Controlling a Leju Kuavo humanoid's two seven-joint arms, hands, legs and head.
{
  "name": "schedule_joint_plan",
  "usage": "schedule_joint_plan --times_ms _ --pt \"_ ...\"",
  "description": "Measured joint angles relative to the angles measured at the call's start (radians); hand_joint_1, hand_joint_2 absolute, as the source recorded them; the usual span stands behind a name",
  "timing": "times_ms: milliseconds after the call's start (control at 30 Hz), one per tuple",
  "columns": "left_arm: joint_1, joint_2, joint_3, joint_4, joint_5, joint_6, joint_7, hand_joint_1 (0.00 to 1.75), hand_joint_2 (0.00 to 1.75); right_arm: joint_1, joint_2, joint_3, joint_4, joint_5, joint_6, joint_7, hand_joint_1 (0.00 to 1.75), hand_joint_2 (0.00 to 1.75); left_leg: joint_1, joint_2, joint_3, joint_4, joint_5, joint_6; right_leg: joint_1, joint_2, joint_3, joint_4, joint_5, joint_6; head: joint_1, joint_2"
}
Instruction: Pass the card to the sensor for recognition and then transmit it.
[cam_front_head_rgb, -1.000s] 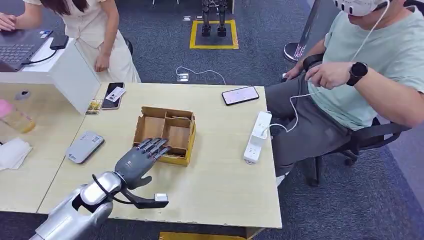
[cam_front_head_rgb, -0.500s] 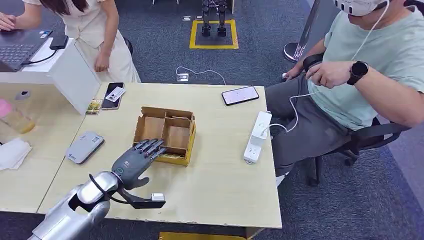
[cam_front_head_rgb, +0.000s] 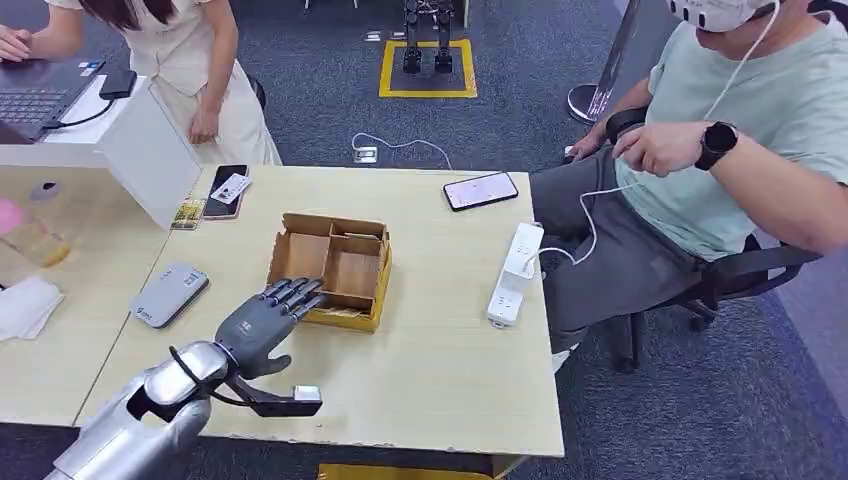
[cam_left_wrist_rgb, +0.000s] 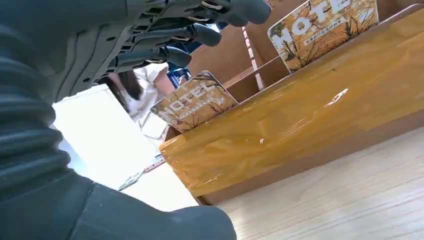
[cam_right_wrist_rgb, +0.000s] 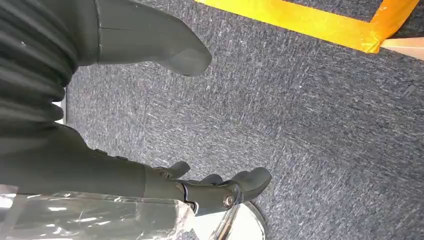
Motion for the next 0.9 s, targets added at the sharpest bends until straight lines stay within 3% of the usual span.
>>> schedule_joint_plan --times_ms 900 --pt "0.006 0.019 0.000 -0.015 0.023 -0.013 -0.006 0.00 1.75 0.000 0.000 -0.001 0.000 0.000 0.000 -0.005 0.00 1.75 0.000 0.000 0.000 0.000 0.000 0.000 0.000 0.000 0.000 0.000 0.000 0.000 0.000 0.000"
